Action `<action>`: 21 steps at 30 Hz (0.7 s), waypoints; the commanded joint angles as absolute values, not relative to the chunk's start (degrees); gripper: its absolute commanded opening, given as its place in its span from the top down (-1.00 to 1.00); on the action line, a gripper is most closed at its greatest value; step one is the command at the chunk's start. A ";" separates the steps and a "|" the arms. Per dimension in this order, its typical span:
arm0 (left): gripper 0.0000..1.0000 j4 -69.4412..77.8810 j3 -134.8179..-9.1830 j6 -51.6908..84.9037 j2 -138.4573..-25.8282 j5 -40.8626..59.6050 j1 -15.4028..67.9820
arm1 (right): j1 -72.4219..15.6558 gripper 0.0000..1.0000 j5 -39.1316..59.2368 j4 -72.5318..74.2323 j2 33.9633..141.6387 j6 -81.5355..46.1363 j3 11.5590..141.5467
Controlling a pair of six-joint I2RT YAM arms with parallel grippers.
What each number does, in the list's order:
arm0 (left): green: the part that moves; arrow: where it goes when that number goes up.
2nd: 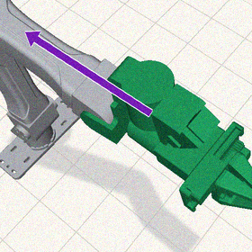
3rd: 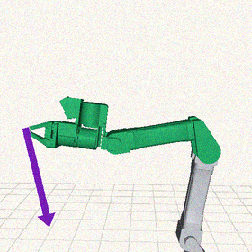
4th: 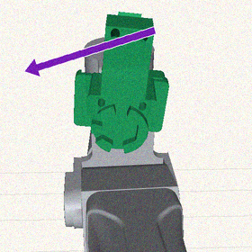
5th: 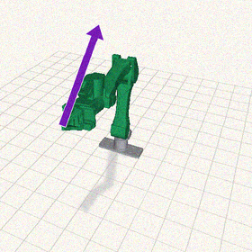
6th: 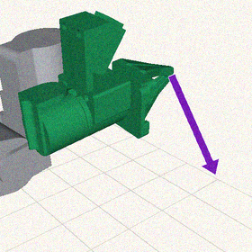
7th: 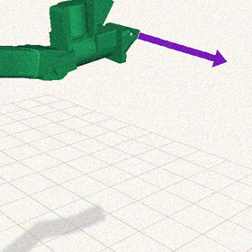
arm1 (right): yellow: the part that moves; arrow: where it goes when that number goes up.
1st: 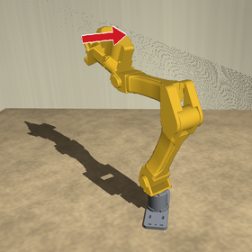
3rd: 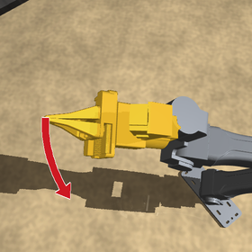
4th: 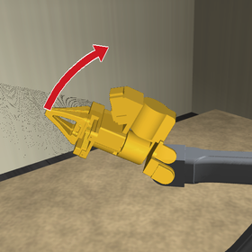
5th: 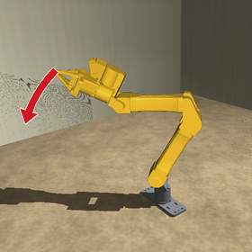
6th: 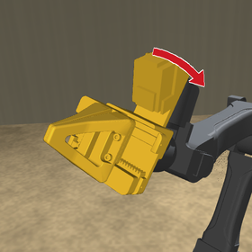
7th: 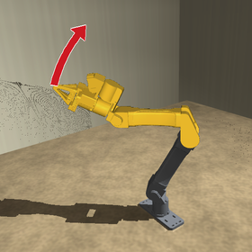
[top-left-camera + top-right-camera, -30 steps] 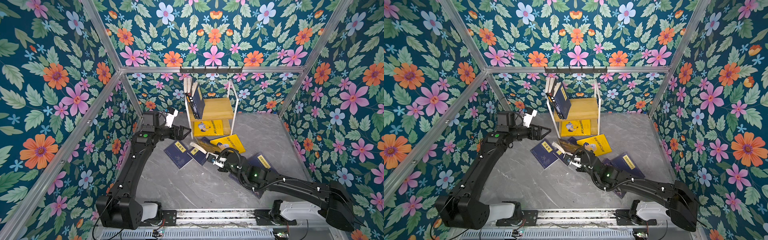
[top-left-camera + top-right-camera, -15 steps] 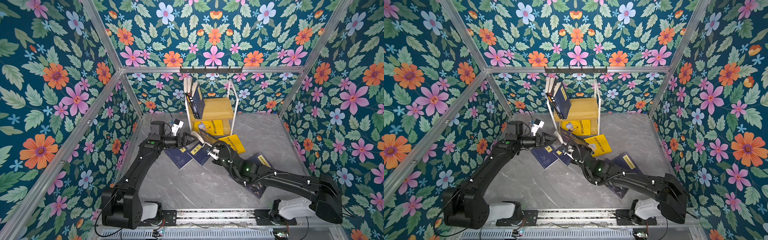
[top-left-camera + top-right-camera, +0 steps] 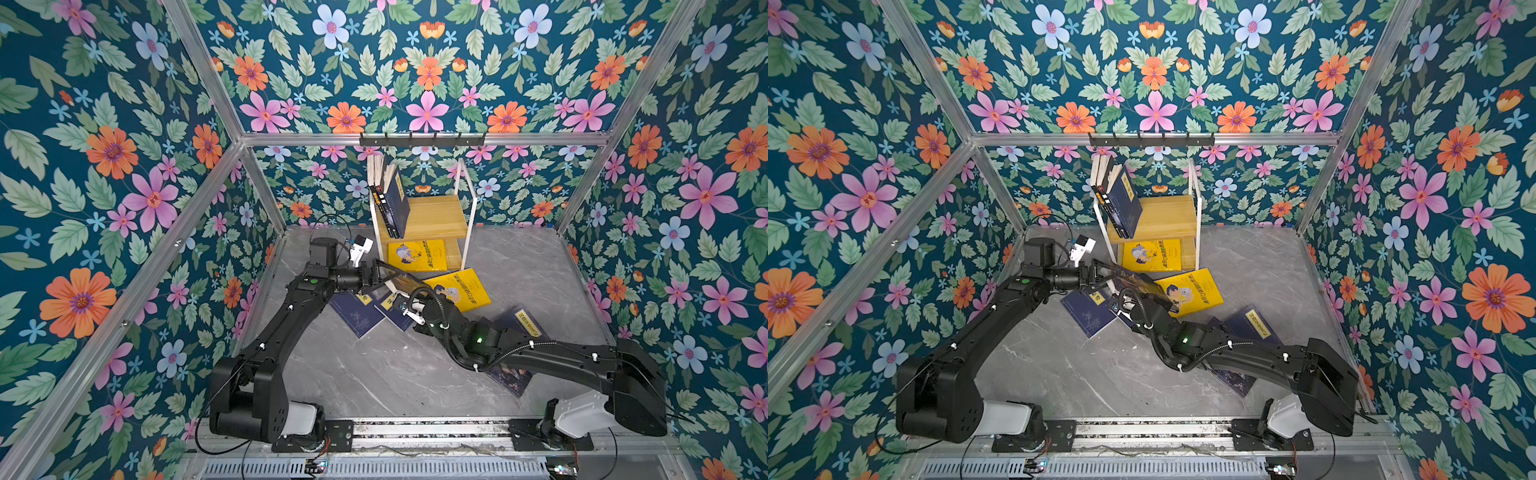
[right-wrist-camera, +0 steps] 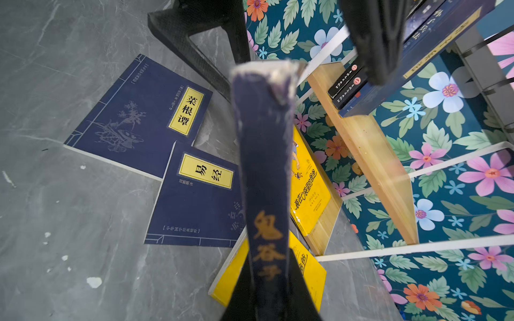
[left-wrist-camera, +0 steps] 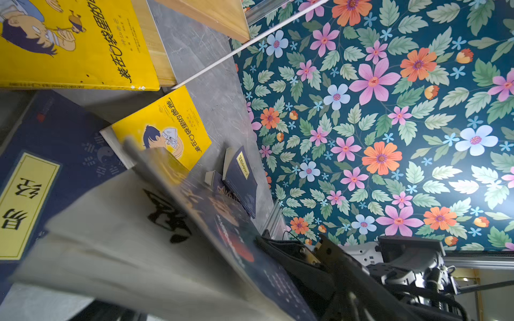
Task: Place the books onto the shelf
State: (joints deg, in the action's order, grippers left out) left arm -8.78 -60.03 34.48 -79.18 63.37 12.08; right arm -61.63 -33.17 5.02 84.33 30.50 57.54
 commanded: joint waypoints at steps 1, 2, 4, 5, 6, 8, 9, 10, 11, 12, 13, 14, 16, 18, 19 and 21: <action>-1.00 -6.56 -59.88 34.97 -78.40 64.19 11.62 | -61.86 1.00 -32.47 9.38 85.07 33.13 57.72; -0.99 -6.63 -59.48 34.98 -78.40 63.83 11.56 | -62.02 1.00 -32.30 9.83 85.32 33.71 57.86; -0.99 -5.30 -58.36 36.05 -78.85 63.76 11.63 | -62.69 1.00 -32.30 11.79 85.77 34.96 57.84; -1.00 -3.75 -57.49 37.67 -79.09 64.04 11.69 | -63.28 1.00 -32.57 13.07 86.16 36.09 57.98; -0.99 -2.04 -56.69 39.09 -79.41 64.23 11.69 | -63.88 1.00 -33.06 14.15 86.73 37.51 58.22; -0.85 -1.22 -56.16 40.32 -79.71 63.95 11.60 | -65.03 1.00 -34.47 15.39 88.14 41.21 59.07; -0.73 -1.31 -56.25 40.43 -79.68 63.62 11.52 | -65.71 1.00 -35.90 16.13 89.00 43.65 59.48; -0.54 -1.53 -56.34 40.52 -79.57 63.26 11.43 | -66.44 1.00 -37.44 17.40 89.71 45.74 59.53; -0.28 -1.66 -56.29 40.56 -79.42 62.76 11.32 | -67.16 1.00 -38.79 19.67 90.43 48.13 59.23; -0.02 -1.66 -56.10 40.69 -79.14 62.39 11.25 | -67.77 1.00 -39.46 21.78 90.97 50.12 58.85; 0.16 -1.61 -55.72 40.97 -78.80 62.12 11.12 | -68.21 1.00 -39.63 23.10 91.37 51.23 58.48; 0.35 -1.43 -55.15 41.44 -78.38 61.87 10.92 | -68.53 1.00 -39.60 24.07 91.85 51.90 58.28; 0.70 -0.30 -53.73 42.64 -77.51 61.87 10.24 | -68.77 1.00 -38.99 23.73 92.50 52.38 58.23; 1.00 0.36 -52.77 43.20 -76.66 61.55 9.52 | -68.82 1.00 -38.94 24.86 92.87 52.79 57.72; 1.00 0.44 -52.51 43.24 -76.38 61.51 9.21 | -68.88 1.00 -39.02 25.99 92.90 52.82 57.12; 1.00 0.96 -51.76 43.35 -76.04 61.97 8.96 | -68.88 0.64 -39.52 28.24 92.74 52.60 55.97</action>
